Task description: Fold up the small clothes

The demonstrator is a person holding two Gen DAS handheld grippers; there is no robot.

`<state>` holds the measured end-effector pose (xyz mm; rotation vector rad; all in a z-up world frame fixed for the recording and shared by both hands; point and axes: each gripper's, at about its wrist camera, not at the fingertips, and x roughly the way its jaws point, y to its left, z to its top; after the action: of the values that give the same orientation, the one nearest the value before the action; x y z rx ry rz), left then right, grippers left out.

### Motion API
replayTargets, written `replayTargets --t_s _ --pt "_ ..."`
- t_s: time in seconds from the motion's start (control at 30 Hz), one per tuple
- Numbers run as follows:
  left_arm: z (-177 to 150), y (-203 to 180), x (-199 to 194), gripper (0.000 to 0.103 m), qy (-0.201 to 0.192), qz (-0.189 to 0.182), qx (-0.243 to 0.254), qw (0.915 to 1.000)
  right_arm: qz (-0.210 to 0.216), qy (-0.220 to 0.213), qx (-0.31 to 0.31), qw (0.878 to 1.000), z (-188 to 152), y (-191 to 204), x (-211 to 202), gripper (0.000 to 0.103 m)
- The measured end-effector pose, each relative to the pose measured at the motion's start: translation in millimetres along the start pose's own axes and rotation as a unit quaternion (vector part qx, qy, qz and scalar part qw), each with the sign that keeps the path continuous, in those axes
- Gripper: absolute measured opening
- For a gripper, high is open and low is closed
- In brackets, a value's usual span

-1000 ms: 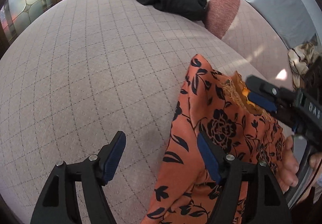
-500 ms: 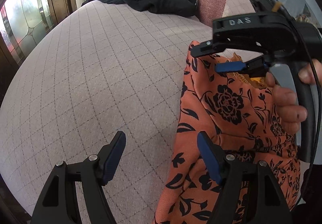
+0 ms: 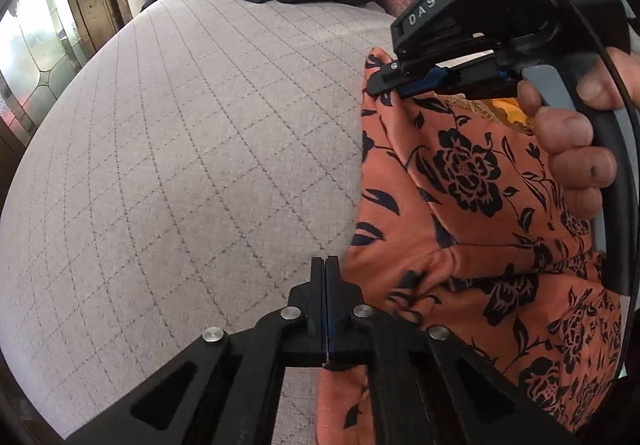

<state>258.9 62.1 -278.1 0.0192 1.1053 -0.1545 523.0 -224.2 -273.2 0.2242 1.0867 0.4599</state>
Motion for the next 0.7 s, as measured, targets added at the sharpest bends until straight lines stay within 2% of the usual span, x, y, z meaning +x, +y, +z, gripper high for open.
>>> replayTargets --t_s 0.07,0.17,0.23,0.3,0.33,0.37,0.4,0.43,0.47,0.6,0.7 --pt "3 16 -4 0.000 -0.009 0.021 -0.029 0.9993 0.001 -0.007 -0.006 1.000 -1 8 -1 0.010" --pt "6 49 -12 0.000 -0.022 0.016 -0.081 0.9963 0.031 -0.018 -0.003 0.999 0 16 -2 0.006" --pt "7 61 -19 0.000 -0.028 -0.005 -0.089 0.9956 0.070 -0.021 0.002 0.997 1 26 -1 0.004" --pt "7 59 -26 0.000 -0.035 -0.044 -0.069 0.9961 0.067 -0.024 -0.004 0.997 1 39 1 0.004" --pt "6 55 -27 0.005 -0.032 -0.059 -0.052 0.9964 0.056 -0.024 -0.007 0.998 1 44 1 0.004" --pt "5 49 -27 0.026 -0.023 -0.068 -0.037 0.9967 0.055 -0.027 -0.011 0.998 1 47 -1 0.004" --pt "4 43 -25 0.060 -0.014 -0.077 -0.027 0.9966 0.064 -0.025 -0.014 0.998 0 47 -3 0.005" --pt "2 37 -24 0.074 -0.008 -0.083 -0.021 0.9963 0.073 -0.019 -0.010 0.997 -1 44 -4 0.005" --pt "1 31 -24 0.081 -0.005 -0.086 -0.012 0.9962 0.077 -0.013 -0.001 0.997 -3 38 -8 0.006" --pt "-2 2 -24 0.081 -0.021 -0.052 0.023 0.9982 0.075 -0.049 0.023 0.996 -25 -3 -47 0.008" --pt "-5 -21 -5 0.081 -0.023 0.021 0.084 0.9959 0.074 -0.075 0.052 0.993 -55 -39 -78 0.011"
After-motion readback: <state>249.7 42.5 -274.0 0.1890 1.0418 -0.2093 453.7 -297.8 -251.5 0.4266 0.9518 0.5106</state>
